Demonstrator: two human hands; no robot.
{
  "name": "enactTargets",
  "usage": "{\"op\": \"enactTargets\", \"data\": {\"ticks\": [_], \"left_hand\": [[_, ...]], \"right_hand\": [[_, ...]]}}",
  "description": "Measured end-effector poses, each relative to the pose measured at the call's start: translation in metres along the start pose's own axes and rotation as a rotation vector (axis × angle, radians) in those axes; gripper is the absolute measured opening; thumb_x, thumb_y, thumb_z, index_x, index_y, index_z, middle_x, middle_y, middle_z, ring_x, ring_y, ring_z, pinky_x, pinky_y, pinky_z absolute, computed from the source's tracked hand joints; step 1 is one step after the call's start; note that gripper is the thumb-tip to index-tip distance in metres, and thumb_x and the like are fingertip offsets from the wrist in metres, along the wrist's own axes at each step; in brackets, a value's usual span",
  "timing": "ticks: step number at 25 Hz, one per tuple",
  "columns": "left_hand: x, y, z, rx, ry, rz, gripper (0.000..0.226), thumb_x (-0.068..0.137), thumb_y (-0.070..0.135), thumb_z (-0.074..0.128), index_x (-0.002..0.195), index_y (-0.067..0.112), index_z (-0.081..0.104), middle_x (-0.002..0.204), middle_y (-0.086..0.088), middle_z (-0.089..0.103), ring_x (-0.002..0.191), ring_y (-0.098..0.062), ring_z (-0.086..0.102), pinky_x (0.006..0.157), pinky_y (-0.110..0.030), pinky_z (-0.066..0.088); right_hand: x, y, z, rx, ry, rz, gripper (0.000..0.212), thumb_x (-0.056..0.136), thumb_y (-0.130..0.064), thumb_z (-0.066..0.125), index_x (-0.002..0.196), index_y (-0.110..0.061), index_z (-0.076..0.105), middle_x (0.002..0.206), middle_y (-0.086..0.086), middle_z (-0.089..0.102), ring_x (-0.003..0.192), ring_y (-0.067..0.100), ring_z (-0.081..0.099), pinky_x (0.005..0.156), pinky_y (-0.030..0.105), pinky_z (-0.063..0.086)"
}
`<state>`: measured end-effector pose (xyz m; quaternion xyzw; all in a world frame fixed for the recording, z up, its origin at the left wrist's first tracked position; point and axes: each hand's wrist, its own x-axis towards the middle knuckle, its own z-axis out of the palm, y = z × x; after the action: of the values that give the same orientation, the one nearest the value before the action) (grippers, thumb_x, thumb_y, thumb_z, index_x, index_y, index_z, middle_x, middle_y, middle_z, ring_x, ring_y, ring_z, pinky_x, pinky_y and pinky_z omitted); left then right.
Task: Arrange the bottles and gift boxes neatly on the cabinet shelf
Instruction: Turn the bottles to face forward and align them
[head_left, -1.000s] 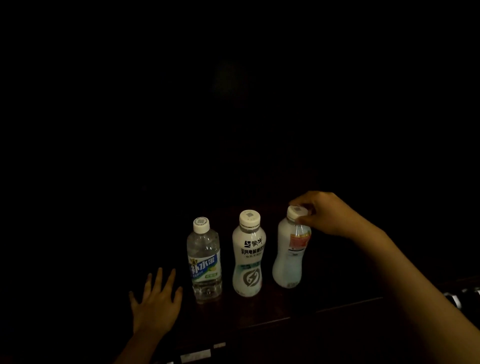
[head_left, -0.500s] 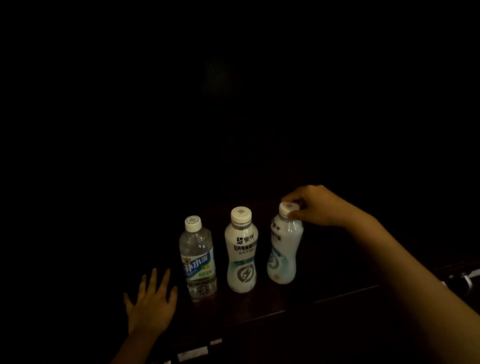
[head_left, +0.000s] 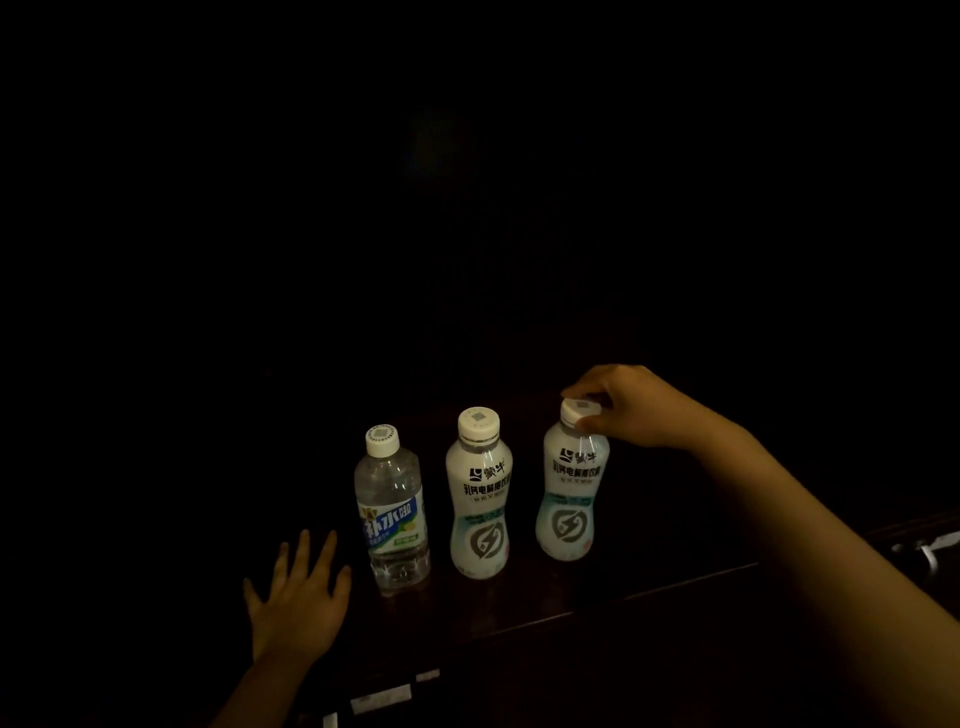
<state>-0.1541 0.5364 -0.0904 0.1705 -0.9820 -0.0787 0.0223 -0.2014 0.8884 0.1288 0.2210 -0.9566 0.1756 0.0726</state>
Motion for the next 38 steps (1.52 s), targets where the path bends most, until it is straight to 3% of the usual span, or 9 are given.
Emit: {"op": "enactTargets", "data": {"ticks": [6,8,12,15,18,20,25,32,38], "left_hand": [[0.000,-0.001,0.002,0.000,0.008,0.007,0.057,0.092,0.054,0.019,0.144,0.039,0.000,0.159,0.003,-0.003,0.146,-0.019,-0.004,0.114,-0.056,0.003],[0.000,-0.001,0.001,-0.003,0.002,0.003,0.057,0.092,0.053,0.018,0.144,0.039,0.000,0.159,0.003,-0.004,0.146,-0.019,-0.004,0.115,-0.056,0.003],[0.000,-0.002,0.001,-0.001,-0.005,-0.005,0.057,0.092,0.054,0.017,0.144,0.039,0.000,0.159,0.004,-0.005,0.146,-0.018,-0.006,0.115,-0.056,0.002],[0.001,-0.001,0.001,-0.013,-0.011,0.004,0.057,0.092,0.054,0.018,0.144,0.039,0.000,0.159,0.003,-0.005,0.146,-0.018,-0.006,0.115,-0.056,0.002],[0.001,-0.002,0.001,-0.006,-0.030,-0.003,0.056,0.093,0.053,0.017,0.144,0.039,-0.001,0.159,0.003,-0.007,0.145,-0.018,-0.007,0.114,-0.056,0.000],[0.001,-0.002,0.001,-0.006,-0.029,-0.006,0.056,0.093,0.053,0.017,0.144,0.039,-0.002,0.159,0.004,-0.007,0.145,-0.018,-0.008,0.115,-0.055,0.000],[0.000,-0.002,-0.001,-0.009,-0.042,0.000,0.056,0.093,0.053,0.017,0.144,0.039,-0.002,0.159,0.004,-0.008,0.145,-0.017,-0.009,0.115,-0.056,-0.001],[0.000,-0.002,-0.001,0.000,-0.039,-0.001,0.056,0.093,0.053,0.017,0.144,0.039,-0.003,0.159,0.004,-0.009,0.145,-0.017,-0.009,0.115,-0.056,-0.001],[0.001,-0.002,0.000,-0.004,-0.035,0.000,0.056,0.093,0.053,0.017,0.144,0.039,-0.003,0.158,0.005,-0.009,0.145,-0.017,-0.011,0.115,-0.056,-0.002]], "right_hand": [[-0.004,0.007,-0.001,0.075,-0.041,-0.042,0.045,0.080,-0.016,0.065,0.123,-0.017,0.053,0.127,0.001,0.054,0.110,0.010,0.052,0.082,0.012,0.038],[-0.007,0.012,0.002,0.145,0.009,-0.023,0.059,0.077,-0.021,0.068,0.131,-0.022,0.045,0.128,-0.002,0.050,0.112,0.010,0.050,0.083,0.015,0.039],[-0.045,0.037,0.052,0.713,0.202,0.228,0.091,0.064,-0.023,0.079,0.138,-0.036,0.027,0.138,-0.011,0.036,0.123,0.007,0.038,0.097,0.032,0.040],[-0.068,0.049,0.111,0.891,0.117,0.344,0.080,0.065,-0.015,0.077,0.132,-0.029,0.037,0.140,-0.001,0.043,0.126,0.016,0.042,0.102,0.043,0.041],[-0.068,0.049,0.138,0.947,0.143,0.342,0.052,0.066,-0.011,0.075,0.108,-0.036,0.054,0.117,-0.007,0.061,0.114,0.016,0.056,0.088,0.030,0.050],[-0.067,0.051,0.145,0.958,0.199,0.345,0.046,0.066,-0.012,0.075,0.100,-0.036,0.057,0.109,-0.008,0.065,0.108,0.013,0.060,0.087,0.032,0.052],[-0.066,0.055,0.148,0.939,0.202,0.328,0.044,0.067,-0.012,0.075,0.100,-0.037,0.059,0.107,-0.009,0.066,0.103,0.008,0.062,0.088,0.034,0.052],[-0.051,0.037,0.163,0.859,0.180,0.259,0.049,0.069,-0.014,0.074,0.111,-0.031,0.055,0.109,-0.016,0.060,0.102,0.000,0.058,0.074,0.013,0.051],[-0.046,0.034,0.169,0.868,0.176,0.247,0.050,0.068,-0.015,0.076,0.107,-0.037,0.054,0.107,-0.019,0.060,0.100,-0.003,0.058,0.073,0.010,0.050]]}}
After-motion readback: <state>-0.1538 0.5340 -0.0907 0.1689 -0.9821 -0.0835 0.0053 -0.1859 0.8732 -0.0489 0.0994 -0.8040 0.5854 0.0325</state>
